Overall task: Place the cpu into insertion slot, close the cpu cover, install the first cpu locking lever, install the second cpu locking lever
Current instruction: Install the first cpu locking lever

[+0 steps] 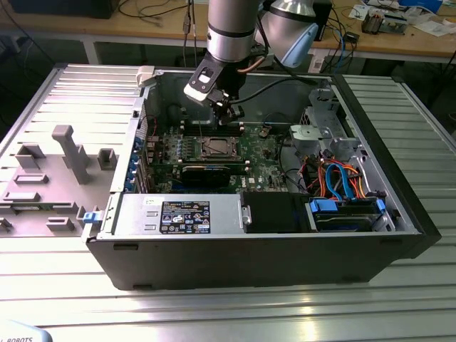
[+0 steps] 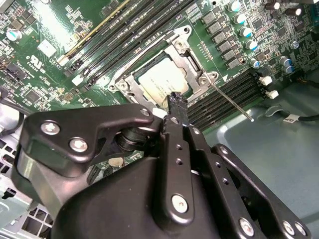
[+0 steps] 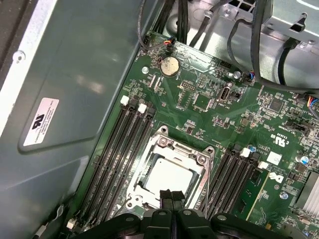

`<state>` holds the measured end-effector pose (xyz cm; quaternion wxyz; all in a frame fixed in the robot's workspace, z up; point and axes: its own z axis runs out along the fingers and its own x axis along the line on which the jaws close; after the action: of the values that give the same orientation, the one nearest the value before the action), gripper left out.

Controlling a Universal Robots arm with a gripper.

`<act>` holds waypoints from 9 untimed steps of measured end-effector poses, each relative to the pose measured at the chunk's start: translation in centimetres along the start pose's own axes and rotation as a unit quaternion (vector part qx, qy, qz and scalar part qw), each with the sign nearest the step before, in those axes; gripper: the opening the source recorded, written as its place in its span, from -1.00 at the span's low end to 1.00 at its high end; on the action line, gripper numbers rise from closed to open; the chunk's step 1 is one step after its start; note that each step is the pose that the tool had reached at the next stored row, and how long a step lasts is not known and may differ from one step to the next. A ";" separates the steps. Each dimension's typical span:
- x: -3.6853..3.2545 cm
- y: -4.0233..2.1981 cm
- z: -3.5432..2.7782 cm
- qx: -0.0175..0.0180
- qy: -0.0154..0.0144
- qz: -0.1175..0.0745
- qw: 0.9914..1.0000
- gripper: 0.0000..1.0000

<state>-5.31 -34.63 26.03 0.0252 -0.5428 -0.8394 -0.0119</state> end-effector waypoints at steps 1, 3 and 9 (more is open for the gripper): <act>0.00 0.00 0.00 0.000 0.000 0.000 1.000 -0.79; -0.01 0.00 0.01 0.000 0.000 0.000 1.000 -0.79; -0.05 -0.02 0.00 0.000 0.000 -0.006 1.000 -0.79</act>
<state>-5.31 -34.68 26.03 0.0256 -0.5376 -0.8427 -0.0122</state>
